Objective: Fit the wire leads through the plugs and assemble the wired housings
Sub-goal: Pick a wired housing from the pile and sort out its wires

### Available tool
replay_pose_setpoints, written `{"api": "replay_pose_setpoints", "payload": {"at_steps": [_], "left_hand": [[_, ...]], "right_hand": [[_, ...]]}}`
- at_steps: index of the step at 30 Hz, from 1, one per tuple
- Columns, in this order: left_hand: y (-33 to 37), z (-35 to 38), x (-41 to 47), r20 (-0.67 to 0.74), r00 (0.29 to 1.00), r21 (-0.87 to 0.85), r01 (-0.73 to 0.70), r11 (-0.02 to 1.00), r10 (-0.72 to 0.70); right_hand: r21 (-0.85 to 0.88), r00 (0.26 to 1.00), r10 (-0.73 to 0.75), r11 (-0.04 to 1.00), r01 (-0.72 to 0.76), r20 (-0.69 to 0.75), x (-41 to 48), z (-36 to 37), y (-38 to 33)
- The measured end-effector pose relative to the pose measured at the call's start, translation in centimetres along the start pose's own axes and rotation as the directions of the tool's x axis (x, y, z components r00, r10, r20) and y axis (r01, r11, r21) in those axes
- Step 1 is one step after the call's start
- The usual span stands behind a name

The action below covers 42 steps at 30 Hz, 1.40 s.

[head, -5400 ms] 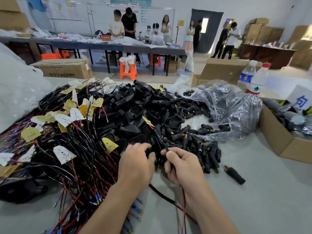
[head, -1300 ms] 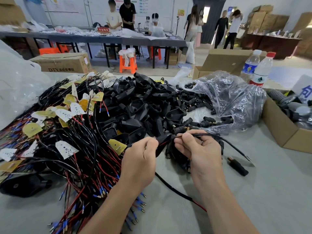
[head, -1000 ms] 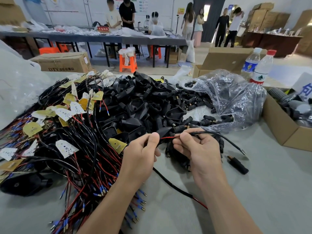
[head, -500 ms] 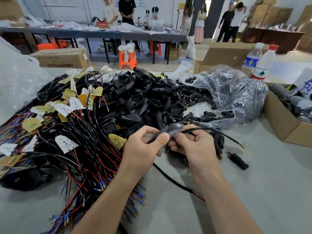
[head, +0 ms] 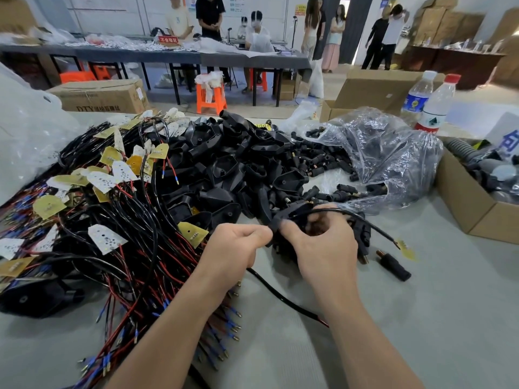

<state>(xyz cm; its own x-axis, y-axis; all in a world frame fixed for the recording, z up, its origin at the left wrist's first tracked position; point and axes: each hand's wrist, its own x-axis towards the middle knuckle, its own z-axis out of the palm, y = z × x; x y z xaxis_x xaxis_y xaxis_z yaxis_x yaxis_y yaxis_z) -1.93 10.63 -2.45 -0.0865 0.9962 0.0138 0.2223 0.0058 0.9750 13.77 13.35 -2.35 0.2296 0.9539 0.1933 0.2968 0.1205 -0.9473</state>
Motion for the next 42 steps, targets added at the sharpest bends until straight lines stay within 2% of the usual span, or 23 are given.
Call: {"api": "replay_pose_setpoints", "payload": {"at_steps": [2, 4, 6, 7, 10, 13, 16, 19, 22, 25, 26, 28, 30, 31, 34, 36, 38, 40, 42], "left_hand": [[0.5, 0.0, -0.1, -0.009, 0.999, 0.049, 0.053, 0.997, -0.052], [0.5, -0.1, -0.1, -0.032, 0.995, 0.063, 0.096, 0.993, -0.094], [0.2, 0.0, 0.0, -0.106, 0.989, 0.058, 0.105, 0.993, -0.099], [0.1, 0.0, 0.0, -0.159, 0.984, 0.048, 0.091, 0.995, -0.083], [0.3, -0.1, -0.2, -0.333, 0.943, 0.04, 0.013, 0.999, 0.001], [0.5, -1.1, 0.3, -0.514, 0.858, -0.057, -0.028, 0.998, -0.006], [0.8, -2.3, 0.5, -0.616, 0.785, -0.241, -0.111, 0.964, -0.064], [1.0, -2.9, 0.0, -0.635, 0.766, -0.366, -0.182, 0.913, -0.102], [1.3, -3.1, -0.4, -0.617, 0.781, -0.404, -0.209, 0.891, -0.096], [1.4, -2.8, -0.4, -0.607, 0.793, -0.327, -0.193, 0.925, -0.049], [1.2, -2.7, -0.4, -0.619, 0.786, -0.256, -0.184, 0.949, -0.015], [0.9, -2.7, -0.6, -0.666, 0.737, 0.03, -0.124, 0.992, 0.112], [0.9, -3.1, -0.8, -0.666, 0.691, 0.356, -0.037, 0.934, 0.281], [0.9, -3.3, -0.9, -0.647, 0.681, 0.459, -0.011, 0.888, 0.343], [1.0, -3.7, -1.0, -0.599, 0.678, 0.599, 0.028, 0.8, 0.425], [1.2, -3.6, -1.1, -0.555, 0.712, 0.616, 0.005, 0.787, 0.43], [1.6, -3.3, -1.3, -0.458, 0.798, 0.568, -0.076, 0.82, 0.391], [1.9, -2.6, -1.4, -0.285, 0.918, 0.402, -0.148, 0.904, 0.277], [2.2, -1.4, -1.4, -0.069, 0.99, 0.186, -0.108, 0.977, 0.122]], "right_hand": [[0.197, 0.994, 0.036, 0.979, -0.057, 0.106, 0.2, 0.1, -0.2], [0.44, 0.954, 0.077, 0.874, -0.205, 0.291, 0.5, -0.1, -0.5], [0.53, 0.898, 0.109, 0.775, -0.345, 0.426, 0.8, -0.5, -0.8], [0.519, 0.883, 0.134, 0.765, -0.381, 0.451, 1.0, -0.7, -0.9], [0.498, 0.877, 0.278, 0.738, -0.456, 0.391, 1.5, -0.9, -0.6], [0.632, 0.833, 0.428, 0.549, -0.547, 0.35, 2.4, -1.2, -0.1], [0.778, 0.826, 0.484, 0.384, -0.498, 0.29, 3.6, -2.3, 0.3], [0.853, 0.838, 0.514, 0.341, -0.395, 0.183, 4.6, -3.4, 0.7], [0.868, 0.855, 0.509, 0.378, -0.323, 0.097, 5.0, -4.2, 1.0], [0.786, 0.886, 0.458, 0.523, -0.331, 0.069, 4.7, -4.1, 0.9], [0.747, 0.896, 0.44, 0.574, -0.335, 0.063, 4.6, -3.9, 0.8], [0.662, 0.913, 0.407, 0.676, -0.325, 0.033, 4.6, -3.7, 0.8], [0.573, 0.928, 0.371, 0.757, -0.315, 0.02, 4.6, -3.7, 0.9], [0.535, 0.934, 0.357, 0.785, -0.312, 0.02, 4.6, -3.7, 0.9], [0.456, 0.946, 0.322, 0.839, -0.298, 0.026, 4.6, -3.7, 0.9], [0.397, 0.954, 0.295, 0.87, -0.292, 0.056, 4.5, -3.6, 0.8], [0.368, 0.958, 0.257, 0.885, -0.285, 0.125, 4.3, -3.5, 0.6], [0.349, 0.96, 0.196, 0.902, -0.256, 0.198, 3.9, -3.2, 0.3], [0.336, 0.962, 0.125, 0.92, -0.203, 0.241, 3.4, -2.6, -0.1]]}}
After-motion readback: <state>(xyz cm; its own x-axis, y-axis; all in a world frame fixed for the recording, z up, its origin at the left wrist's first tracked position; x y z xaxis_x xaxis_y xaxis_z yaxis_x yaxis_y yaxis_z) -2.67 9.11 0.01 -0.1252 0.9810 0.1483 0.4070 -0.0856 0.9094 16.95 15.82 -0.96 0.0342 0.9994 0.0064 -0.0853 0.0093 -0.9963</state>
